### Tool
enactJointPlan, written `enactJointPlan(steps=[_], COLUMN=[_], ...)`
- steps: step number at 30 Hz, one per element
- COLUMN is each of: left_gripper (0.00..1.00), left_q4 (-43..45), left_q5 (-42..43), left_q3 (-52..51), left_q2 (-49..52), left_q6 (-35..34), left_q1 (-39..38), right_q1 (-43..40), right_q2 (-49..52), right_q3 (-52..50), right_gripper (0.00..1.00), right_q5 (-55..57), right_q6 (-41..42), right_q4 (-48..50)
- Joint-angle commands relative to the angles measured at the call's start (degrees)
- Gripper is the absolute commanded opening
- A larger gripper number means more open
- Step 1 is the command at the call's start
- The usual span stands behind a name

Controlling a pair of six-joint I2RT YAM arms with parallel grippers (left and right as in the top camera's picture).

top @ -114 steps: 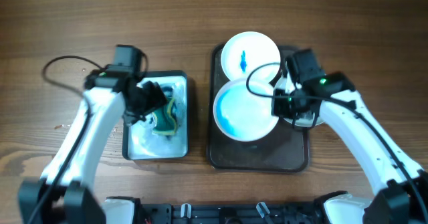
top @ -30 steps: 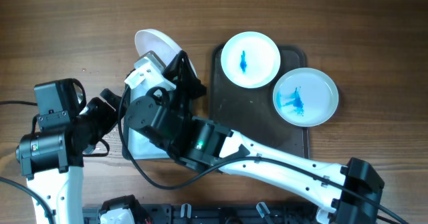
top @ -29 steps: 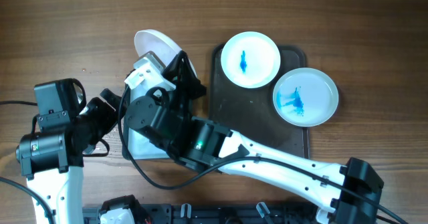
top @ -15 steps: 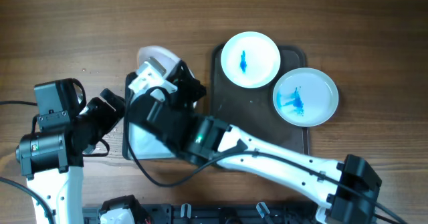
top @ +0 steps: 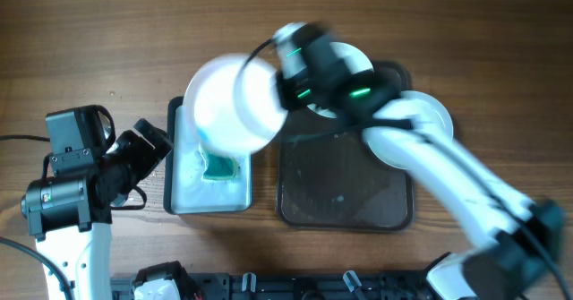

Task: Clean dirty plates on tray and stack at the side
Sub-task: 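Move the cleaned plate right and set it on the table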

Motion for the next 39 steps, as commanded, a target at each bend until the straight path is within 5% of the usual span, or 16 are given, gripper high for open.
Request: enactJointPlan(steps=[1, 8, 9, 15, 29, 32, 39], left_gripper=[1.0, 1.0, 1.0, 1.0, 1.0, 1.0, 1.0], left_q4=[0.0, 0.0, 0.0, 0.0, 0.0, 0.0, 0.0], left_q5=[0.5, 0.5, 0.5, 0.5, 0.5, 0.5, 0.5], left_q3=[0.2, 0.2, 0.2, 0.2, 0.2, 0.2, 0.2], left_q2=[-0.3, -0.3, -0.3, -0.3, -0.3, -0.3, -0.3], left_q6=[0.4, 0.4, 0.4, 0.4, 0.4, 0.4, 0.4], left_q1=[0.4, 0.4, 0.4, 0.4, 0.4, 0.4, 0.4], right_q1=[-14.5, -47.0, -56.7, -74.1, -76.1, -75.1, -68.5], right_q2=[-10.6, -12.5, -11.0, -1.1, 12.3, 12.2, 3.2], right_q3=[0.8, -0.1, -2.3, -7.6, -11.5, -12.4, -12.4], right_gripper=[0.04, 0.05, 0.04, 0.04, 0.04, 0.31, 0.51], right_q5=[-10.6, -10.1, -10.1, -6.1, 5.0, 4.7, 2.7], right_q6=[7.5, 5.2, 5.1, 5.7, 4.1, 4.5, 0.9], right_q4=[-4.3, -18.0, -18.4, -16.7, -16.3, -18.3, -19.5])
